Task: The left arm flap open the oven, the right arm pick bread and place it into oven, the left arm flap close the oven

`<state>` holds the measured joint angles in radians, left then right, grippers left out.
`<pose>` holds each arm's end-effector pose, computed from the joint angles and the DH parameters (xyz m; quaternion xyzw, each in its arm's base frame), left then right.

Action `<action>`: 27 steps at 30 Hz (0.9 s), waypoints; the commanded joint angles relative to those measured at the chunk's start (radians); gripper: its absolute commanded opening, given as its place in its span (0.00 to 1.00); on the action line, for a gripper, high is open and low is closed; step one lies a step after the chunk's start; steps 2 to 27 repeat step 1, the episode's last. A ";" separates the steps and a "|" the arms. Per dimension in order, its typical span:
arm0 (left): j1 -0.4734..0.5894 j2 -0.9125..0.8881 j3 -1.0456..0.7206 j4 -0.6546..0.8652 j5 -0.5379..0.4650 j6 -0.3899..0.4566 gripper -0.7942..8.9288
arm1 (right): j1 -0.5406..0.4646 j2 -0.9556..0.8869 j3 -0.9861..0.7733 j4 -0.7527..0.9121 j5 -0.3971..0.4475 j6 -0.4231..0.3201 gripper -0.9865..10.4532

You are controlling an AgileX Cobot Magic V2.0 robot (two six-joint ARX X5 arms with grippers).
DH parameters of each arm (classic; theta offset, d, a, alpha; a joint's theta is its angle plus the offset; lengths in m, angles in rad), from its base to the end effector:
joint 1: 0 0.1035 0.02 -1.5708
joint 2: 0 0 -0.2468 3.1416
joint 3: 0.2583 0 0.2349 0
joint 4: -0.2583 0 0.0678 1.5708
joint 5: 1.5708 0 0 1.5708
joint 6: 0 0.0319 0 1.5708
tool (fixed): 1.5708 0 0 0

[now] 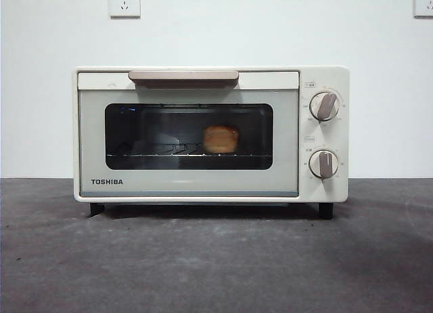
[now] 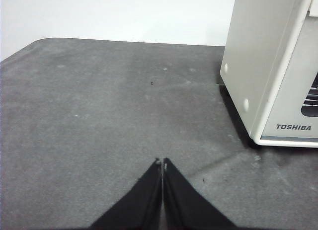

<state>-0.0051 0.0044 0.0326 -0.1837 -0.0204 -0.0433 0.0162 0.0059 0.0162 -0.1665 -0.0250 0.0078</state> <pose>0.0970 0.0002 0.1555 -0.0206 0.0775 0.0093 0.9967 0.0981 0.0024 0.1518 0.0042 0.0781 0.0202 0.9967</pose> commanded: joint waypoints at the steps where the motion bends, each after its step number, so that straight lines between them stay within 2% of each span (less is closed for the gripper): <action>1: -0.002 -0.001 -0.021 -0.006 0.001 0.005 0.09 | 0.002 -0.002 -0.006 0.013 0.000 0.011 0.10; 27: -0.002 -0.001 -0.021 -0.006 0.001 0.005 0.09 | 0.002 -0.002 -0.006 0.013 0.000 0.011 0.10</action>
